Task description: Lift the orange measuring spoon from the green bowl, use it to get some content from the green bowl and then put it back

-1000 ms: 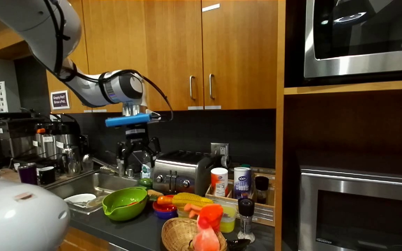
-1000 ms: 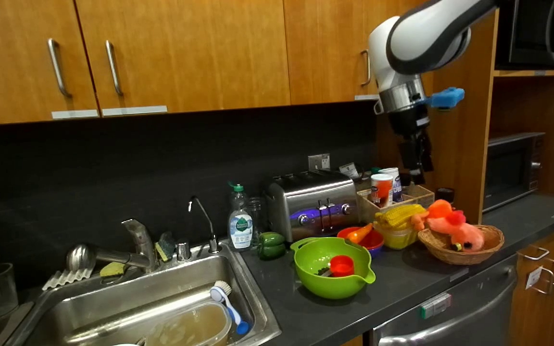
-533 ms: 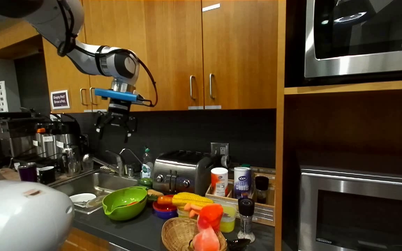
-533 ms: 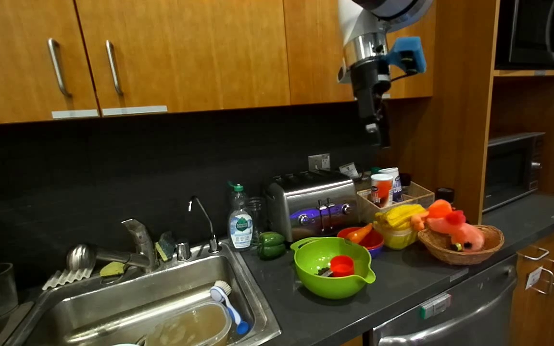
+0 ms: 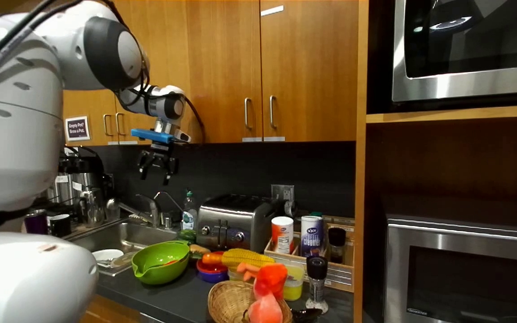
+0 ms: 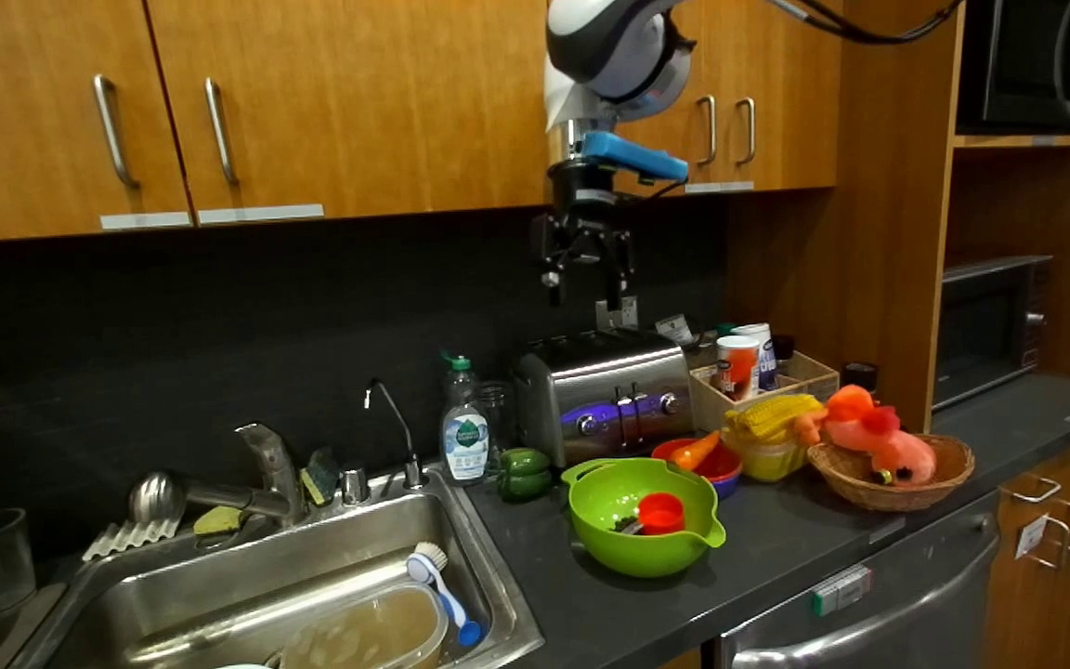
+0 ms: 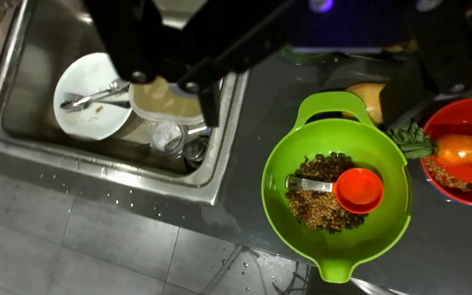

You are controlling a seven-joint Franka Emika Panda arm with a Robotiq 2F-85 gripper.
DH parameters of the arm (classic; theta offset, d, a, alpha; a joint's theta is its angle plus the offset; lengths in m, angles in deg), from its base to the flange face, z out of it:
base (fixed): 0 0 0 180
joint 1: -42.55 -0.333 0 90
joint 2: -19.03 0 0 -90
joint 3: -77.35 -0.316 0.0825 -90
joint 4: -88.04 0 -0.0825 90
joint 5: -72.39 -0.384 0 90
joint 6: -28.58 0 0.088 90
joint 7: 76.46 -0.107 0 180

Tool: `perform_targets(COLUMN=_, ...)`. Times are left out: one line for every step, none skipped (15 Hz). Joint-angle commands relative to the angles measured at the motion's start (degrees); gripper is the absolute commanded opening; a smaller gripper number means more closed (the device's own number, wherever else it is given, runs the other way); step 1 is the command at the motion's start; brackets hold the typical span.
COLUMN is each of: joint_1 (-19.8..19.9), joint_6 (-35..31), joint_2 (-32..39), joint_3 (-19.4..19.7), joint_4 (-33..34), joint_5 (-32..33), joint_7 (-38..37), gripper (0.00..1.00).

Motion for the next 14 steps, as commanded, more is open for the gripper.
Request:
perform_targets(joint_1=-3.0, joint_6=5.6, joint_2=7.9, joint_3=-0.2, joint_4=14.1, joint_5=-1.8, joint_7=-15.4, gripper=1.0)
perform_targets(joint_1=-3.5, joint_6=6.8, joint_2=9.8, joint_3=-0.3, joint_4=17.3, joint_5=-4.0, joint_7=-18.8, gripper=1.0)
perform_targets(joint_1=-4.5, joint_6=6.8, joint_2=11.5, joint_3=-0.4, joint_4=20.2, joint_5=-5.6, joint_7=-22.9, gripper=1.0)
perform_targets(joint_1=-5.6, joint_6=5.5, joint_2=12.6, joint_3=-0.4, joint_4=22.3, joint_5=-7.2, joint_7=-26.8, gripper=1.0)
perform_targets(joint_1=-7.0, joint_6=2.4, joint_2=13.3, joint_3=-0.5, joint_4=23.2, joint_5=-8.3, joint_7=-30.5, gripper=1.0)
perform_targets(joint_1=-8.3, joint_6=0.0, joint_2=14.7, joint_3=-0.6, joint_4=24.7, joint_5=-9.1, joint_7=-34.1, gripper=1.0)
perform_targets(joint_1=-9.6, joint_6=-3.0, joint_2=16.2, joint_3=-0.7, joint_4=25.7, joint_5=-9.6, joint_7=-37.6, gripper=1.0)
perform_targets(joint_1=-11.0, joint_6=-6.8, joint_2=18.1, joint_3=-0.9, joint_4=26.0, joint_5=-10.1, joint_7=-40.8, gripper=1.0)
perform_targets(joint_1=-12.2, joint_6=-10.6, joint_2=19.5, joint_3=-1.0, joint_4=25.9, joint_5=-10.5, joint_7=-43.8, gripper=1.0)
perform_targets(joint_1=-13.5, joint_6=-15.3, joint_2=20.0, joint_3=-0.8, joint_4=24.0, joint_5=-10.6, joint_7=-46.5, gripper=1.0)
perform_targets(joint_1=-14.8, joint_6=-19.5, joint_2=21.0, joint_3=-0.4, joint_4=23.1, joint_5=-10.1, joint_7=-49.3, gripper=1.0)
perform_targets(joint_1=-15.7, joint_6=-23.1, joint_2=21.6, joint_3=0.0, joint_4=21.9, joint_5=-9.8, joint_7=-52.0, gripper=1.0)
perform_targets(joint_1=-16.5, joint_6=-27.0, joint_2=21.7, joint_3=0.4, joint_4=19.8, joint_5=-9.8, joint_7=-54.4, gripper=1.0)
perform_targets(joint_1=-17.3, joint_6=-30.8, joint_2=22.3, joint_3=0.8, joint_4=18.5, joint_5=-9.8, joint_7=-56.7, gripper=1.0)
